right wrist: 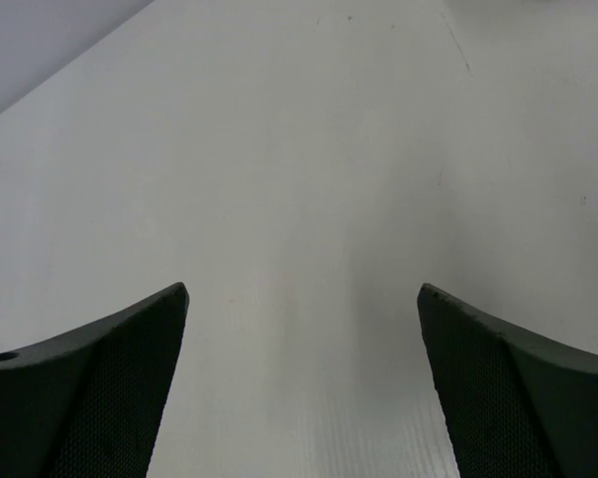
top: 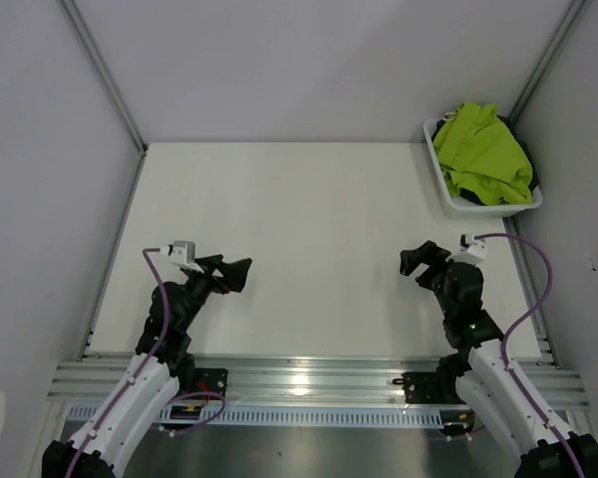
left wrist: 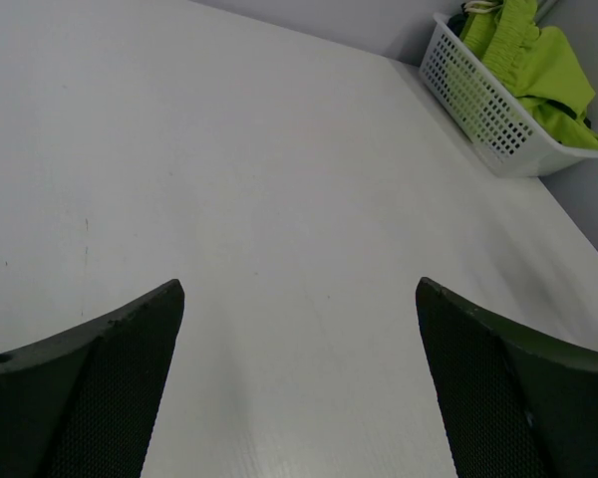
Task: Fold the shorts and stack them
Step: Grab the shorts from the pile
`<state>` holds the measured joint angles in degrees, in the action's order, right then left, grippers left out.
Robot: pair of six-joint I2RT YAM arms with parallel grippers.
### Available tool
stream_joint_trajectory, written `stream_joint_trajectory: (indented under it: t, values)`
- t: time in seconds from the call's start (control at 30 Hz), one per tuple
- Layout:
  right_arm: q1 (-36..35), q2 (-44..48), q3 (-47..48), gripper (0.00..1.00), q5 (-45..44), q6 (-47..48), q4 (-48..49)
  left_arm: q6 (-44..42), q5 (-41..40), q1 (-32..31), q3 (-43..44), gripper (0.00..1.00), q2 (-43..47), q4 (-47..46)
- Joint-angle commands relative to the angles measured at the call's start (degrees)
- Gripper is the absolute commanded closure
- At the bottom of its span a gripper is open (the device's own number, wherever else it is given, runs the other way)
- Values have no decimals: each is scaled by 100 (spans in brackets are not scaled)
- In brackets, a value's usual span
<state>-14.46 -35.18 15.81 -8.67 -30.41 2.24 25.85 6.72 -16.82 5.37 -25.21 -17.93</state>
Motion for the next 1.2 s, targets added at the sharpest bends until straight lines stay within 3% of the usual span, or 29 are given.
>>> stream_joint_trajectory:
  t: [0.0, 0.2, 0.37, 0.53, 0.73, 1.17]
  values:
    - [-22, 46, 159, 1, -249, 18, 58, -124, 93, 3, 149, 1, 16, -175]
    - [31, -181, 553, 1, -661, 9, -153, -97, 5, 3, 166, 1, 148, -35]
    - [259, -1209, 2123, 1, -970, 228, -848, -80, -22, 3, 175, 1, 209, 36]
    - [909, -3264, 3987, 1, -461, 238, -1294, -53, -215, 3, 324, 1, 166, 430]
    - [1296, -5284, 6052, 3, -706, 220, -1700, -27, -470, 3, 422, 1, 69, 660]
    - [1595, -8346, 9190, 8, -1646, 281, -2087, 8, -470, 3, 439, 1, -45, 695]
